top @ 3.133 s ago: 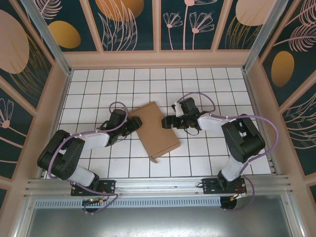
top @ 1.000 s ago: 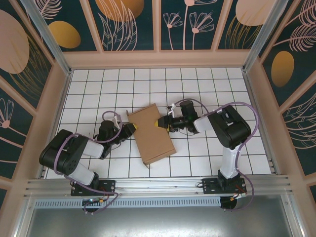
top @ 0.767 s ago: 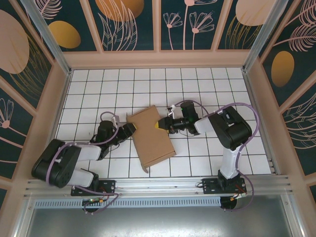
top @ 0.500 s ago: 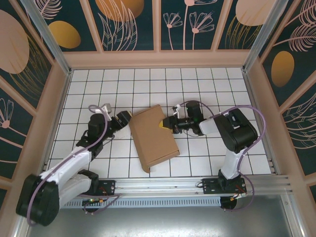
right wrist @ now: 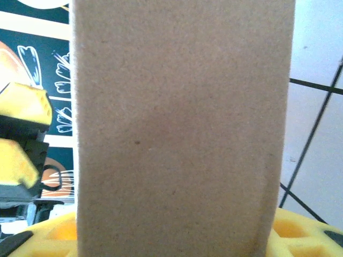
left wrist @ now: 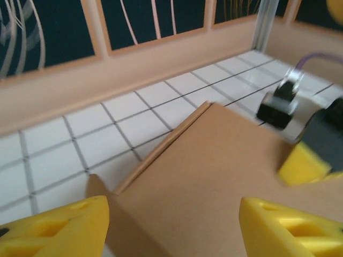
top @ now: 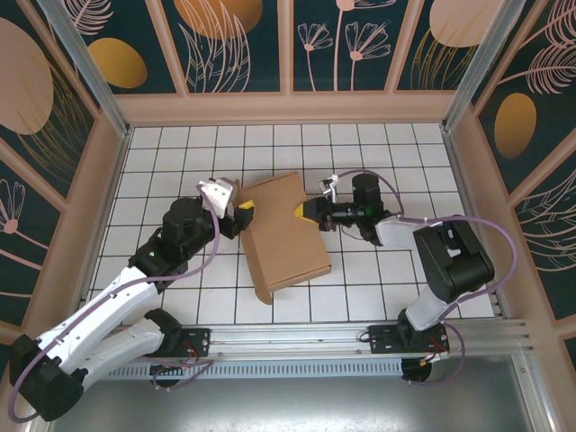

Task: Fold the paper box

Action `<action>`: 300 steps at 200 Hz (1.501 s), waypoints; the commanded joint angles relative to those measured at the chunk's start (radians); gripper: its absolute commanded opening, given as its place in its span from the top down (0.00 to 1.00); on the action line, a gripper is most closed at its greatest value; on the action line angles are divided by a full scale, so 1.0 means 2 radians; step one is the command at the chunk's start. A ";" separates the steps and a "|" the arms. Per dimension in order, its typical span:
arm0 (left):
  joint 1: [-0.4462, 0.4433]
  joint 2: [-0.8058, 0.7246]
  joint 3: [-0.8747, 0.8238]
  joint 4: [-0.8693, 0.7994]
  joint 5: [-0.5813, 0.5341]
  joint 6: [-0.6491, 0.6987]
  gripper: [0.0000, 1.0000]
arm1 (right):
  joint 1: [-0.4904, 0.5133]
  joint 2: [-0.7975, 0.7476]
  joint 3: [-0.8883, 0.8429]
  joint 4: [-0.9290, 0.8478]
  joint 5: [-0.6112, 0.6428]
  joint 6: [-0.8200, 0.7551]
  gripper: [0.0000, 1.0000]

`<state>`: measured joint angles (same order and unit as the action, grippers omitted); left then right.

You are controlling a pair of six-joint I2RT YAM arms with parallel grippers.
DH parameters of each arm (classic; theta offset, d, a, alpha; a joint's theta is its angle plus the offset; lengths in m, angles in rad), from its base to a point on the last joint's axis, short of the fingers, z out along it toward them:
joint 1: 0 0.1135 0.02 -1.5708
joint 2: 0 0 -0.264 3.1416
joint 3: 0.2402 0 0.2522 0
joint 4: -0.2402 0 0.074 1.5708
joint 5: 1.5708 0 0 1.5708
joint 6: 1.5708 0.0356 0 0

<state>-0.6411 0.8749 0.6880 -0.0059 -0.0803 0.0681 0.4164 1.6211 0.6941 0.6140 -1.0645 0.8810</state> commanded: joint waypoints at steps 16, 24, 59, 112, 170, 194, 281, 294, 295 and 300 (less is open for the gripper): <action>-0.002 -0.033 -0.055 0.019 -0.029 0.396 0.35 | -0.003 -0.029 0.001 0.042 -0.035 0.043 0.52; -0.002 -0.033 -0.068 0.025 -0.024 0.447 0.34 | -0.002 -0.033 -0.001 0.044 -0.037 0.046 0.52; -0.002 -0.022 -0.089 0.076 -0.005 0.544 0.33 | 0.004 -0.045 -0.006 0.046 -0.040 0.046 0.52; -0.002 -0.011 -0.083 0.082 0.059 0.593 0.34 | 0.015 -0.051 -0.011 0.076 -0.048 0.072 0.53; -0.005 -0.008 -0.100 0.061 0.088 0.665 0.33 | 0.038 -0.043 0.002 0.122 -0.058 0.120 0.53; -0.020 -0.004 -0.099 0.064 0.089 0.677 0.33 | 0.051 -0.039 0.013 0.113 -0.056 0.121 0.54; -0.043 -0.014 -0.118 0.083 0.082 0.709 0.21 | 0.054 -0.009 0.019 0.272 -0.069 0.250 0.54; -0.043 -0.015 -0.116 0.089 0.087 0.708 0.19 | 0.053 0.002 0.016 0.326 -0.070 0.288 0.54; -0.043 -0.016 -0.116 0.090 0.088 0.707 0.19 | 0.053 0.002 0.015 0.330 -0.070 0.291 0.54; -0.043 -0.016 -0.115 0.093 0.089 0.706 0.19 | 0.053 0.006 0.014 0.348 -0.070 0.305 0.54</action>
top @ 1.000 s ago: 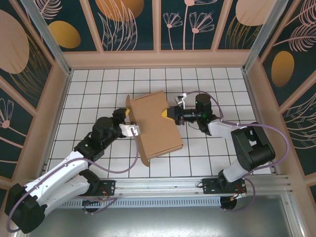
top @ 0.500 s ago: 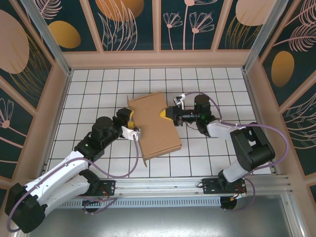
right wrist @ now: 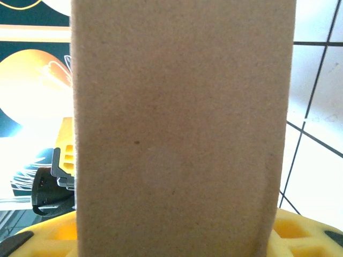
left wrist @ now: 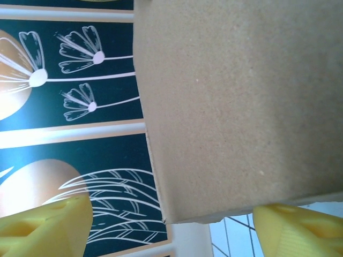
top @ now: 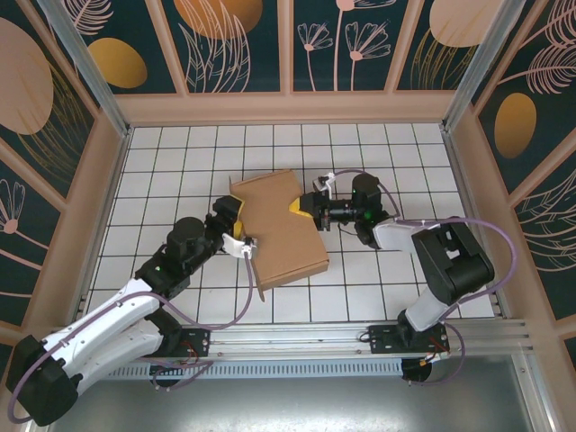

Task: Fold the paper box

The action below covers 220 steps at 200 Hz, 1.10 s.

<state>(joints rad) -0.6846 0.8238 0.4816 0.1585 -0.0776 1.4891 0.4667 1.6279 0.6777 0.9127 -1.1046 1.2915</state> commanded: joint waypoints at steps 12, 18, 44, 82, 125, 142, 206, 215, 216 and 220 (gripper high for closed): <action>-0.021 0.006 -0.014 0.029 0.091 -0.018 0.20 | 0.028 0.012 0.020 0.240 -0.051 0.128 0.54; -0.021 0.003 -0.016 0.039 0.094 -0.027 0.21 | 0.027 0.016 0.020 0.256 -0.050 0.139 0.54; -0.021 -0.002 -0.016 0.054 0.098 -0.035 0.24 | 0.026 0.032 0.015 0.300 -0.048 0.172 0.54; -0.021 -0.011 -0.015 0.061 0.100 -0.042 0.30 | 0.020 0.044 0.012 0.335 -0.048 0.196 0.54; -0.021 -0.024 -0.012 0.045 0.110 -0.035 0.36 | 0.018 0.056 0.007 0.361 -0.047 0.209 0.52; -0.021 -0.025 -0.011 0.017 0.109 -0.014 0.26 | 0.018 0.054 0.004 0.366 -0.052 0.210 0.52; -0.053 -0.018 0.001 -0.100 0.067 0.053 0.21 | 0.021 0.038 -0.013 0.348 -0.062 0.200 0.52; -0.054 -0.021 -0.001 -0.107 0.062 0.053 0.21 | 0.019 0.030 -0.016 0.336 -0.062 0.195 0.52; -0.054 -0.022 -0.001 -0.107 0.062 0.052 0.21 | 0.019 0.030 -0.016 0.334 -0.062 0.194 0.52; -0.054 -0.024 -0.002 -0.109 0.061 0.051 0.21 | 0.018 0.023 -0.018 0.325 -0.062 0.189 0.52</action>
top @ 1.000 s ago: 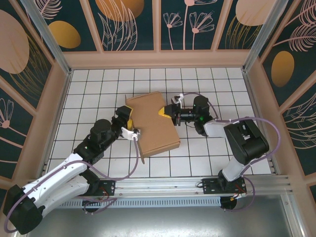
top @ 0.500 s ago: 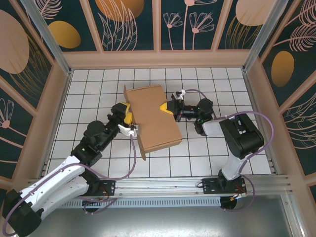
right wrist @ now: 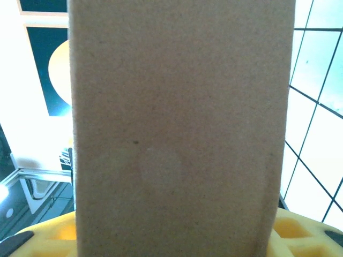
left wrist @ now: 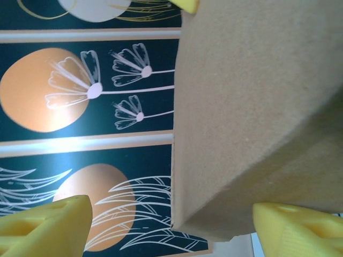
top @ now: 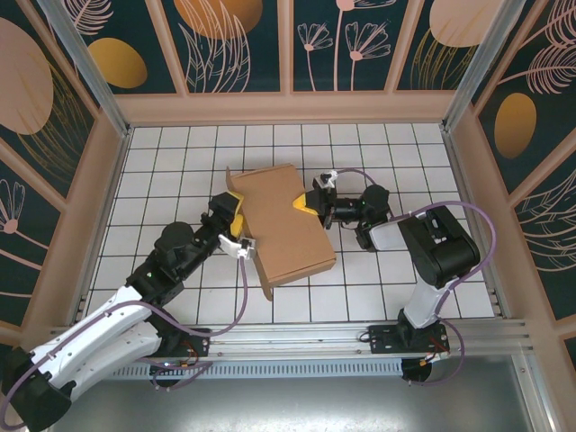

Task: Fold the paper box

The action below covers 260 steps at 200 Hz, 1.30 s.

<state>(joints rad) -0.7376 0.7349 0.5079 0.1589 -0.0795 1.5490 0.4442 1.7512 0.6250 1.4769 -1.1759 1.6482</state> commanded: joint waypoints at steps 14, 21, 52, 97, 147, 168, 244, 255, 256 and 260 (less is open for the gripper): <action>-0.028 0.019 -0.016 -0.122 0.051 0.023 0.22 | 0.026 -0.054 0.007 0.014 -0.027 -0.007 0.52; -0.027 0.019 -0.016 -0.129 0.048 0.024 0.22 | 0.024 -0.064 0.007 -0.006 -0.028 -0.018 0.53; -0.027 0.024 -0.012 -0.141 0.042 0.022 0.22 | 0.017 -0.110 0.017 -0.125 -0.033 -0.092 0.54; -0.028 0.036 -0.008 -0.127 0.047 0.014 0.21 | 0.014 -0.135 0.023 -0.178 -0.036 -0.124 0.54; -0.028 0.027 -0.008 -0.161 0.035 0.018 0.22 | 0.001 -0.164 0.031 -0.260 -0.037 -0.176 0.55; -0.027 0.019 -0.013 -0.166 0.032 0.015 0.23 | -0.002 -0.185 0.055 -0.371 -0.035 -0.249 0.55; -0.029 -0.002 -0.007 -0.117 0.059 0.018 0.23 | 0.001 -0.173 0.038 -0.275 -0.058 -0.184 0.55; -0.031 -0.004 -0.002 -0.114 0.060 0.026 0.24 | 0.007 -0.156 0.033 -0.195 -0.064 -0.129 0.55; -0.031 -0.004 -0.002 -0.114 0.061 0.026 0.24 | 0.007 -0.155 0.033 -0.190 -0.064 -0.125 0.55; -0.032 -0.005 -0.001 -0.112 0.062 0.028 0.24 | 0.010 -0.149 0.033 -0.164 -0.066 -0.107 0.55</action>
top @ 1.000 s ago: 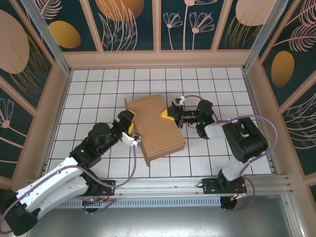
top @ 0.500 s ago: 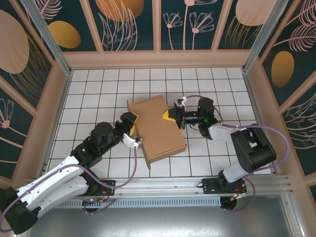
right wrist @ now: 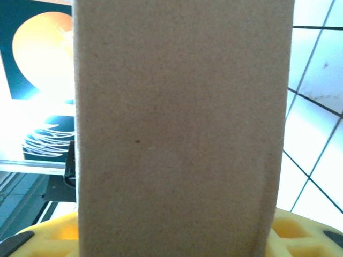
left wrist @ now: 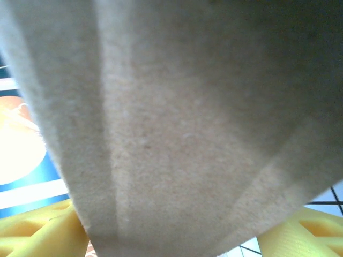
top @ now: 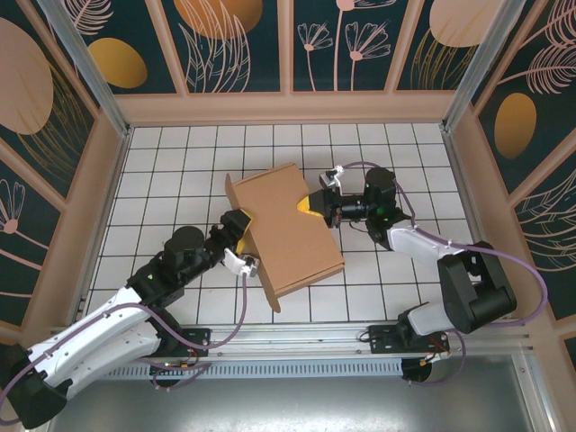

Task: Fold the paper box

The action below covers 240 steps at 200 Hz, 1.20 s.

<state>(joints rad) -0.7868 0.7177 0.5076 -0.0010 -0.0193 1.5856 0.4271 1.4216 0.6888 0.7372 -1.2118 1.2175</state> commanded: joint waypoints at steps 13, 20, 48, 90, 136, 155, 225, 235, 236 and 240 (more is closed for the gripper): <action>-0.011 0.000 -0.001 -0.016 0.040 0.005 0.26 | 0.026 0.039 0.006 0.271 -0.050 0.155 0.55; -0.015 -0.003 0.000 -0.005 0.044 0.001 0.27 | 0.029 0.052 0.008 0.294 -0.050 0.173 0.55; -0.025 -0.008 0.012 -0.001 0.044 0.005 0.29 | 0.032 0.095 0.011 0.370 -0.045 0.231 0.56; -0.026 -0.014 0.027 -0.025 0.052 0.016 0.36 | 0.043 0.128 0.018 0.415 -0.048 0.254 0.58; -0.025 -0.025 0.022 -0.025 0.050 0.011 0.59 | 0.029 0.130 0.006 0.399 -0.036 0.235 0.51; -0.026 -0.027 0.026 -0.027 0.046 0.008 0.61 | 0.028 0.117 -0.002 0.337 -0.029 0.187 0.33; -0.025 -0.011 0.062 -0.094 0.013 -0.087 0.57 | -0.033 -0.054 0.051 -0.360 0.233 -0.281 0.01; -0.026 0.003 0.075 -0.128 0.003 -0.111 0.57 | -0.033 -0.073 0.068 -0.435 0.315 -0.332 0.01; -0.026 0.004 0.078 -0.131 0.002 -0.114 0.57 | -0.033 -0.075 0.069 -0.441 0.324 -0.335 0.01; -0.026 0.011 0.084 -0.144 0.000 -0.129 0.57 | -0.035 -0.083 0.073 -0.459 0.353 -0.347 0.01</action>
<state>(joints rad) -0.8326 0.6991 0.5880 -0.1558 0.0223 1.4975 0.3614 1.3582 0.7494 0.3676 -0.9134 0.9310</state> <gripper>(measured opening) 0.441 0.990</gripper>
